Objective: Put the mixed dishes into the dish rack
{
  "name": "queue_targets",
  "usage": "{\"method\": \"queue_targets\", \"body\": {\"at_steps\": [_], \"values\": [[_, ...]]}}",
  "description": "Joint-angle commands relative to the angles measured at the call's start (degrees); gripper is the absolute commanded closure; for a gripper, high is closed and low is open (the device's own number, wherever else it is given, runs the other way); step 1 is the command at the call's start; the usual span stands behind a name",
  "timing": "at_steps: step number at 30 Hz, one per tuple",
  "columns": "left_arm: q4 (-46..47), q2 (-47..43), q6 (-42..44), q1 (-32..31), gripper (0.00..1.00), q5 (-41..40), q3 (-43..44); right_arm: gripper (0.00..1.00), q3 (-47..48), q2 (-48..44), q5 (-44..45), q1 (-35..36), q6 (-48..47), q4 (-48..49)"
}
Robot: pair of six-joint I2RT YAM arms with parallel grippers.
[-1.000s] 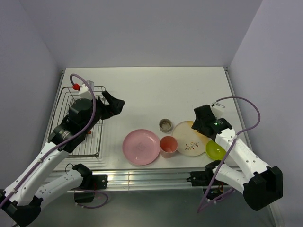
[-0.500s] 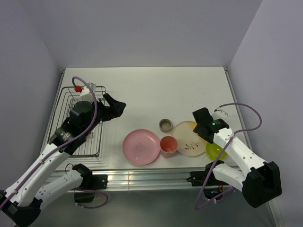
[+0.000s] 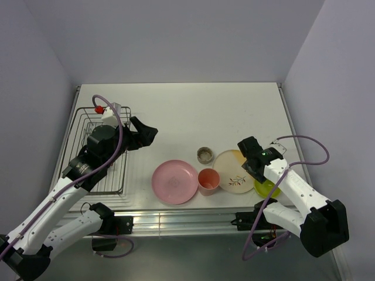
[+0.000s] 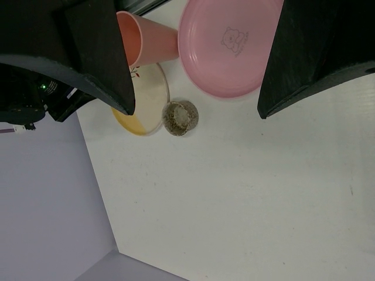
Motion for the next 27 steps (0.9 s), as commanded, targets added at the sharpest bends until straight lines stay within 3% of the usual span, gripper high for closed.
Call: {"method": "queue_targets", "body": {"at_steps": [1, 12, 21, 27], "values": [[2.61, -0.16, 1.68, -0.13, 0.08, 1.14, -0.24, 0.37, -2.32, -0.78, -0.27, 0.43, 2.94, 1.02], [1.46, -0.6, 2.56, -0.13, 0.07, 0.61, -0.5, 0.51, -4.88, 4.5, 0.26, 0.43, 4.97, 4.36], [1.99, 0.02, 2.04, -0.13, 0.07, 1.22, -1.47, 1.0, -4.79, 3.36, 1.4, 0.43, 6.81, 2.35], [2.17, 0.98, 1.86, -0.04, 0.08, 1.93, -0.77, 1.0, -0.69, 1.07, 4.29, 2.88, 7.96, -1.94]]}}
